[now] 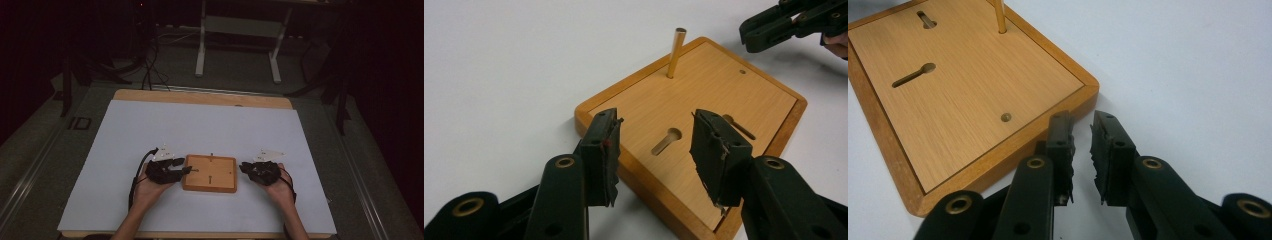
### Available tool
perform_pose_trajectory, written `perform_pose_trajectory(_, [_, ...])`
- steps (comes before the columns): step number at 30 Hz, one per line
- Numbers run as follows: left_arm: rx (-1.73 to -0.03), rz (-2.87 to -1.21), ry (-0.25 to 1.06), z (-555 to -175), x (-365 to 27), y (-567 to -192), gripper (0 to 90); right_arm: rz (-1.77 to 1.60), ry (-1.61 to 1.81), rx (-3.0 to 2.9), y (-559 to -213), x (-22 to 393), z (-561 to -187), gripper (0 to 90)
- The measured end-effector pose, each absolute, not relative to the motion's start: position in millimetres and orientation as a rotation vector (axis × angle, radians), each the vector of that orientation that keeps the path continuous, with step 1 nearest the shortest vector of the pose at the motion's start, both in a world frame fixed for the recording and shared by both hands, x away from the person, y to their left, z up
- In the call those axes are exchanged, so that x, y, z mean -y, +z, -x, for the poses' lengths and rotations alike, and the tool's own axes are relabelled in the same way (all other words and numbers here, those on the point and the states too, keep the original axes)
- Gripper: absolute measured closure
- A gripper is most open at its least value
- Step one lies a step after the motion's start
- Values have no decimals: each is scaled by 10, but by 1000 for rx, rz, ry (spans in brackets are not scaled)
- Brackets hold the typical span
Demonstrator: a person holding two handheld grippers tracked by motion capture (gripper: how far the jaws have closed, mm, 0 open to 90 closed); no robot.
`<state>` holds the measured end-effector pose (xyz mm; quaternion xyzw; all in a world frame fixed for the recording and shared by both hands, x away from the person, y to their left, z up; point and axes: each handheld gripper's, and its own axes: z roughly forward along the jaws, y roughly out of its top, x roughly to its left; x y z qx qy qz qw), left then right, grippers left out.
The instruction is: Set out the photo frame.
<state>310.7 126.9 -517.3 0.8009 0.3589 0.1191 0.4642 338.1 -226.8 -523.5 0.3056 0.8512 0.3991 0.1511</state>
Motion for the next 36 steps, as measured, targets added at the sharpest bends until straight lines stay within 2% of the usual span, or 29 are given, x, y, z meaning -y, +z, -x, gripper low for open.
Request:
perform_pose_trajectory(20, [-918, -1945, 298, -3164, -1359, -5213, 540, -895, 1232, -2410, -5157, 2256, -3429, 744])
perform_pose_trajectory(36, [-898, -1951, 296, -3130, -1341, -5192, 535, -851, 1277, -2441, -5119, 2082, -3523, 743])
